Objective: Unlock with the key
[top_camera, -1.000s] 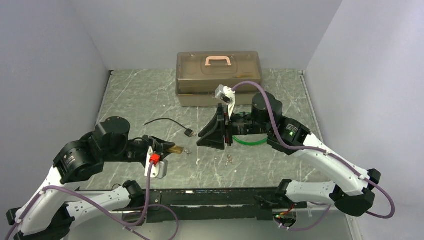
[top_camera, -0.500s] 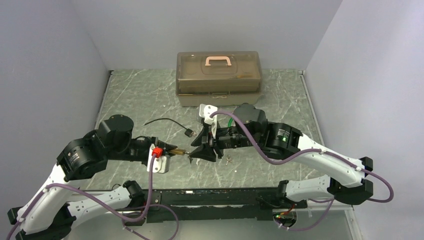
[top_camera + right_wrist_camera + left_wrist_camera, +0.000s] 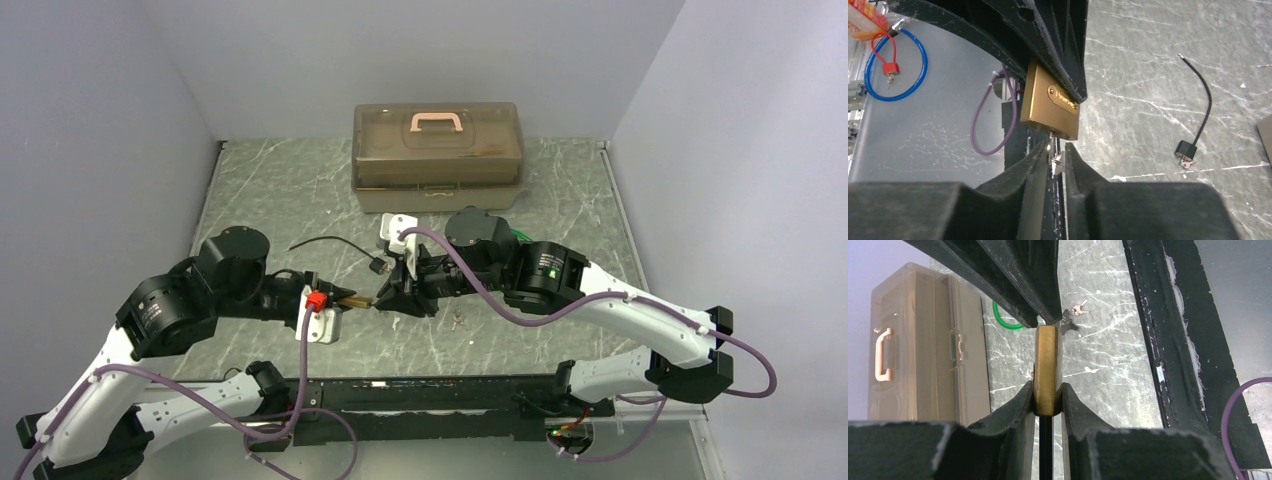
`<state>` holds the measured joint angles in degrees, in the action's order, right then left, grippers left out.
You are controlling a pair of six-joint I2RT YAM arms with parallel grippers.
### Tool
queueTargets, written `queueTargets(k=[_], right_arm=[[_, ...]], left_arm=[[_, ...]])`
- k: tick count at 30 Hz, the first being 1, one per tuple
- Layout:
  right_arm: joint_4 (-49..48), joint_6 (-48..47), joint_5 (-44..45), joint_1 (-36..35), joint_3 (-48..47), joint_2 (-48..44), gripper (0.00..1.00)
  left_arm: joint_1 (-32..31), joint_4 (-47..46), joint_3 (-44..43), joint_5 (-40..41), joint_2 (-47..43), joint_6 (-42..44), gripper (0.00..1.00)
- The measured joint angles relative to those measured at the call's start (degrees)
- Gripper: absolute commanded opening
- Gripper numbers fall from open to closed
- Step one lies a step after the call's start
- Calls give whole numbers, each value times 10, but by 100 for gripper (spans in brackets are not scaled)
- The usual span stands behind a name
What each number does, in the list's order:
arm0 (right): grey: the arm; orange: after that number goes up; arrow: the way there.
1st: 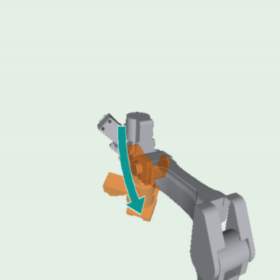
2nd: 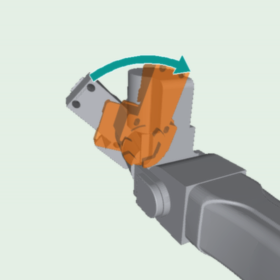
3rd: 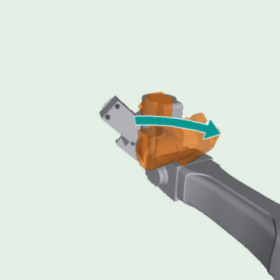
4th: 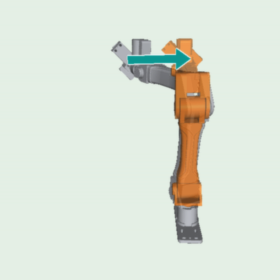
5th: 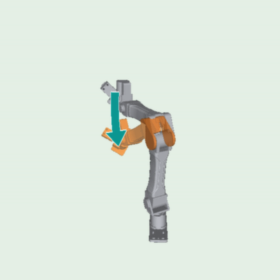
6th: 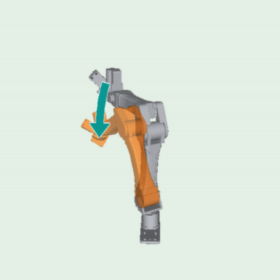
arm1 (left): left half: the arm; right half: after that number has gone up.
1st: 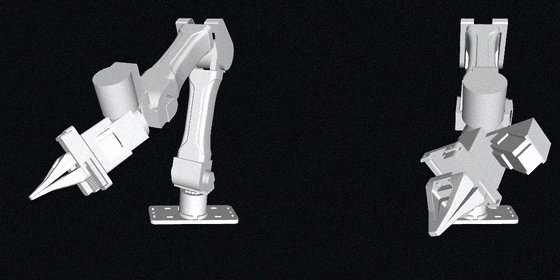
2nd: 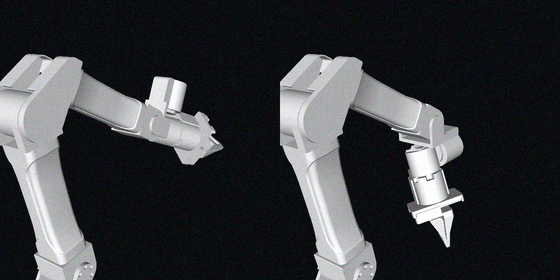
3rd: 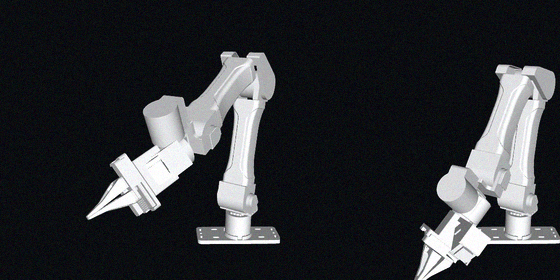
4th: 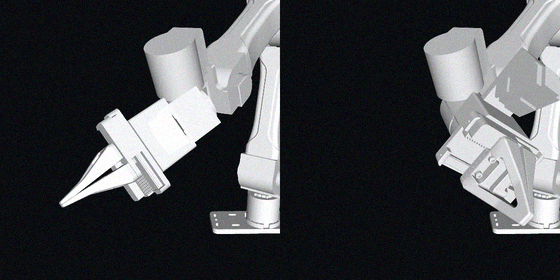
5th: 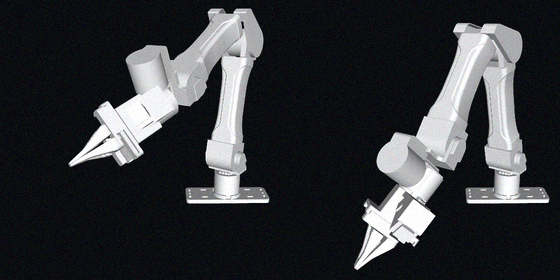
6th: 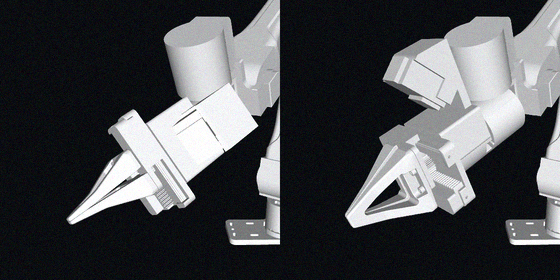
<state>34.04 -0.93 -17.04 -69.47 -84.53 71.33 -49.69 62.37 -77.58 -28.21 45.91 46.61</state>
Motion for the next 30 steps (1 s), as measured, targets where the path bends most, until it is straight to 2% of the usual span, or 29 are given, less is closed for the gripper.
queueTargets(k=[3, 11, 22, 30], right_arm=[[5, 0, -9, 0, -3, 5, 0], [16, 23, -36, 5, -19, 24, 0], [-5, 110, -165, 68, -18, 46, 0], [-15, 127, -180, 71, -13, 46, 0]], left_arm=[[0, 0, 0, 0, 0, 0, 0], [1, 10, 0, 5, -6, 9, 0], [1, 9, -1, 24, -10, 37, 0], [1, 11, -3, 21, -8, 40, 0]])
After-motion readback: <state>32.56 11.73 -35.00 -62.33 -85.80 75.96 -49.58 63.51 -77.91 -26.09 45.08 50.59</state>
